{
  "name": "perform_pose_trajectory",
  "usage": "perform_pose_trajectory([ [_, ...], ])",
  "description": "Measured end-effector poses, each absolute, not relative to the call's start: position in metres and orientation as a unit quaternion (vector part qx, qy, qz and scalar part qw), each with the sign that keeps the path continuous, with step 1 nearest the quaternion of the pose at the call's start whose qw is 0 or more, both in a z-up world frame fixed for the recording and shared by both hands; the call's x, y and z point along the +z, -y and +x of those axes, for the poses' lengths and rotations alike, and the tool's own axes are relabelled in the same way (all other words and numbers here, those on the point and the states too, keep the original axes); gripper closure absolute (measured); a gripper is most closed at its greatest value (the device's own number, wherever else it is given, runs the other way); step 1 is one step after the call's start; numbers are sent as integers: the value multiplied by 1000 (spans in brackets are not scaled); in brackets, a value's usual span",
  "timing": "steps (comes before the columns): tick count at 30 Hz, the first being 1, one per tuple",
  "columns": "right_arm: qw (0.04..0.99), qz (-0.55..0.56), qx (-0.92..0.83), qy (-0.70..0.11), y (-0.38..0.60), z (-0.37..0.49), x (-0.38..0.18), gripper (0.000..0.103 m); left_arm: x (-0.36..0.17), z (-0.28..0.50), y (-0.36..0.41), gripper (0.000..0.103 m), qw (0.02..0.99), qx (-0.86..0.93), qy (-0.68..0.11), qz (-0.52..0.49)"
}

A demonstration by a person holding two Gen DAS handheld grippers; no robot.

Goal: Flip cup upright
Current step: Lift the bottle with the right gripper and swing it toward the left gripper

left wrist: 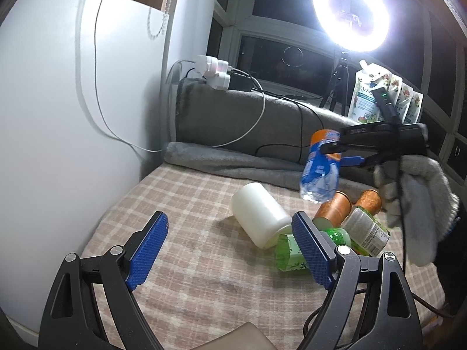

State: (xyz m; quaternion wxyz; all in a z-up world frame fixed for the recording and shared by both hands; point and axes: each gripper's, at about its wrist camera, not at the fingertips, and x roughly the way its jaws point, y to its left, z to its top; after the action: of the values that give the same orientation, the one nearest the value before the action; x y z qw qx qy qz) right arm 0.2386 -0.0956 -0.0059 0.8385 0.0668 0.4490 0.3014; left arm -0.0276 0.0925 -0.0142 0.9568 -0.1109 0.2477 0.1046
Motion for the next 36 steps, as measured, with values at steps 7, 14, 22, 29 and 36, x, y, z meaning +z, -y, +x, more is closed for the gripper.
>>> perform_pose_trajectory([
  [7,829,55,331,-447,136,186,3,49,-11,-30,-83,16,958,93,-248,-106],
  [14,784,60,368,-496,166,137,-23,49,-14,-29,-67,16,957,64,-264,-104],
  [22,738,51,373,-560,182,108,-69,48,-22,-20,-50,16,946,19,-301,-116],
  [29,719,55,363,-590,178,111,-101,48,-30,-14,-37,16,933,-21,-333,-135],
  [36,714,62,363,-596,176,113,-112,43,-36,-6,-34,16,921,-39,-359,-148],
])
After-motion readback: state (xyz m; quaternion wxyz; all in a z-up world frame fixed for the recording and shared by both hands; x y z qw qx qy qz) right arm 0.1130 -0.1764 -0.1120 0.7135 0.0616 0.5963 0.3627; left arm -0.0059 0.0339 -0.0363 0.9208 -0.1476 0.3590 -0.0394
